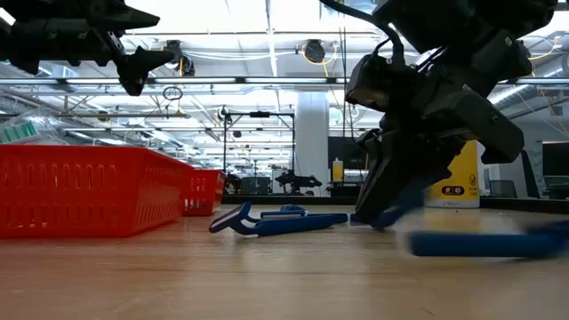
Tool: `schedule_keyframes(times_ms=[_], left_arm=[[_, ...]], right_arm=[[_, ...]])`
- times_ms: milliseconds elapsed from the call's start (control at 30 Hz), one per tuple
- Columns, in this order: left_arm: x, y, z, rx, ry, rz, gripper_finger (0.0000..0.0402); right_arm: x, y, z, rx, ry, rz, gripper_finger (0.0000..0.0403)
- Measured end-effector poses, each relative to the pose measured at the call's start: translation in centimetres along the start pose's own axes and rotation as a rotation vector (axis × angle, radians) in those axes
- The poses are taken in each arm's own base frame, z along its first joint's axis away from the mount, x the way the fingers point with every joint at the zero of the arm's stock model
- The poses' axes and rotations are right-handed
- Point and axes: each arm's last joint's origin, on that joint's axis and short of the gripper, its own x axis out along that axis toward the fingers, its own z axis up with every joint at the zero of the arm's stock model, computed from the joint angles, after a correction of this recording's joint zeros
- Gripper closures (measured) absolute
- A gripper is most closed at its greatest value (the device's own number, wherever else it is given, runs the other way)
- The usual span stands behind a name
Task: Pick & Place Travel size toiletries
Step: Put the blue razor into the bottom right red basket
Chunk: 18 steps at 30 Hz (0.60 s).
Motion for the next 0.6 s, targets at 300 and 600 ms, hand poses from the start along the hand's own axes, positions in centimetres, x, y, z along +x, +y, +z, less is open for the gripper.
schedule_keyframes(times_ms=[300,600], left_arm=[[0.0,0.0,0.0,0.0,0.0,0.0,0.0133],[0.0,0.0,0.0,0.005,-0.001,0.0,0.0133]], right_arm=[[0.0,-0.3,0.1,-0.023,-0.022,-0.084,0.0402],[-0.6,-0.1,1.9,-0.054,-0.184,-0.058,0.0402]])
